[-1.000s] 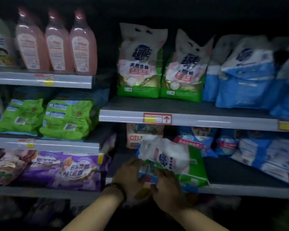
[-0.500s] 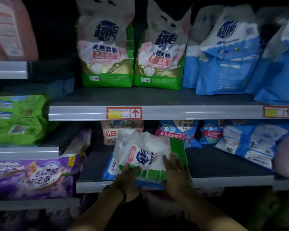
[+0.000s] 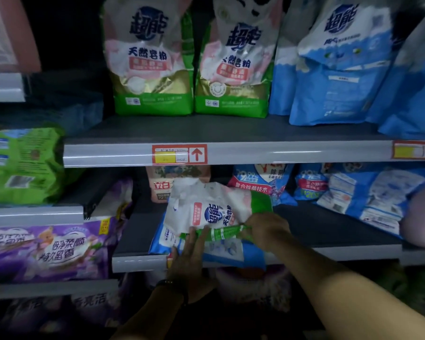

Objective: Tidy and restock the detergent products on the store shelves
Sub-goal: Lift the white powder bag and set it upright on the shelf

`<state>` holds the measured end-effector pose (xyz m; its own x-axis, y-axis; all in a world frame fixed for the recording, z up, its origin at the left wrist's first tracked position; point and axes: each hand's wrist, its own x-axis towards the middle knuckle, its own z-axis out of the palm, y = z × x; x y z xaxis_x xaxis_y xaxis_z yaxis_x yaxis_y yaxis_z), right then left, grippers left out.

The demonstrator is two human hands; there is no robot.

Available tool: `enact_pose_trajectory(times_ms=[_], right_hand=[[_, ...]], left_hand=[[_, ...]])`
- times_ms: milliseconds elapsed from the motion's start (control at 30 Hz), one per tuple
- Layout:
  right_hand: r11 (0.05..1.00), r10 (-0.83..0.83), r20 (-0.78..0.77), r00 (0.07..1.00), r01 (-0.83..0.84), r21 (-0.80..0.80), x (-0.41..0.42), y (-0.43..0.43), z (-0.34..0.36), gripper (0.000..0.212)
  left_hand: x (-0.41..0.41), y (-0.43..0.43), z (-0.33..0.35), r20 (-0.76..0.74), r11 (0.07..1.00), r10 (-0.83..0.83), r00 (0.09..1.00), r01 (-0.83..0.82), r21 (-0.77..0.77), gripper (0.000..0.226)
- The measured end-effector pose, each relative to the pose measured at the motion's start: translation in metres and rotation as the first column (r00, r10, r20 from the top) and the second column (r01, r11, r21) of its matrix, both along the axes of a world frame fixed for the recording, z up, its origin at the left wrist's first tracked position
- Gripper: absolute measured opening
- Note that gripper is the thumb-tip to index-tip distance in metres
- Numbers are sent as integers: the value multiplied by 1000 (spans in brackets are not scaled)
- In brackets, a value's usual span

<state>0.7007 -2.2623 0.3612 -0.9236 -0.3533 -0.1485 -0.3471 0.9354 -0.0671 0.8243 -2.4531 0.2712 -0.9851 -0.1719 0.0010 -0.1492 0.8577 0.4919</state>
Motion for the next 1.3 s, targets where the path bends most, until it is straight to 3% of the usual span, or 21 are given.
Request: enact_pose_trajectory(times_ms=[67, 100, 133, 167, 233, 267, 300, 367, 467, 500, 567, 667, 700, 800, 867, 933, 1000, 1133, 1167, 1233, 1300], right_hand=[[998, 22, -93, 995, -27, -54, 3, 5, 23, 38], [997, 28, -174, 984, -41, -71, 7, 9, 34, 34], [996, 32, -249, 968, -51, -71, 13, 13, 43, 31], [997, 37, -307, 951, -57, -56, 19, 16, 52, 29], [998, 60, -389, 919, -68, -8, 36, 24, 65, 26], [996, 85, -411, 908, -84, 21, 46, 26, 70, 25], [993, 120, -420, 899, -112, 45, 58, 29, 76, 25], [980, 201, -427, 882, -184, 81, 82, 35, 78, 23], [963, 270, -459, 846, -233, 136, 119, 47, 66, 31], [960, 280, -465, 840, -229, 163, 128, 52, 59, 37], [942, 333, -476, 814, -273, 193, 142, 60, 46, 52], [929, 366, -248, 897, -366, 48, 145, 75, 30, 39], [930, 356, -170, 919, -367, -33, 141, 81, 28, 40], [937, 160, -57, 985, -170, -304, 136, 102, 20, 49], [840, -36, -40, 999, 9, -543, 130, 119, 13, 40], [722, -178, 25, 984, 148, -675, 133, 128, 6, 27], [637, -205, 78, 976, 194, -746, 147, 127, -1, 27], [310, -295, 138, 946, 231, -922, 170, 121, -17, 43], [174, -233, 242, 942, 286, -942, 173, 122, -16, 47], [57, 18, 445, 895, 443, -895, 175, 130, -19, 77], [136, 292, 545, 786, 529, -837, 189, 134, -12, 83]], left_hand=[[6, 20, 11, -249, 970, 185, 951, -136, 203, 105], [9, 34, 20, -352, 915, 349, 868, -235, 328, 89], [8, 46, 31, -357, 826, 500, 789, -312, 469, 75], [5, 57, 42, -240, 693, 599, 764, -344, 633, 75], [-8, 76, 55, 219, 259, 476, 852, -374, 891, 101], [-9, 83, 63, 333, 111, 339, 880, -389, 915, 114], [-8, 87, 72, 349, 30, 228, 909, -364, 931, 119], [-8, 96, 82, 319, -27, 146, 937, -319, 948, 120], [-6, 103, 70, 314, -136, 164, 935, -294, 946, 108], [-9, 104, 60, 320, -147, 212, 923, -294, 944, 105], [-32, 95, 17, 317, -42, 319, 893, -321, 946, 102], [-32, 89, -4, 176, 119, 423, 889, -246, 962, 74], [-14, 94, 17, 122, 225, 411, 904, -230, 947, 69], [24, 100, 56, -46, 555, 341, 939, -162, 816, 36], [41, 98, 67, -125, 653, 309, 943, -115, 749, 14], [58, 96, 75, -160, 681, 259, 952, -63, 730, 14], [72, 93, 82, -156, 704, 251, 955, -69, 707, 16], [106, 84, 103, -163, 595, 321, 933, -65, 801, 17], [113, 81, 111, -160, 564, 332, 930, -60, 824, 17], [126, 76, 128, -168, 526, 344, 924, -41, 849, 16], [132, 69, 144, -199, 495, 381, 903, -18, 868, 12]])
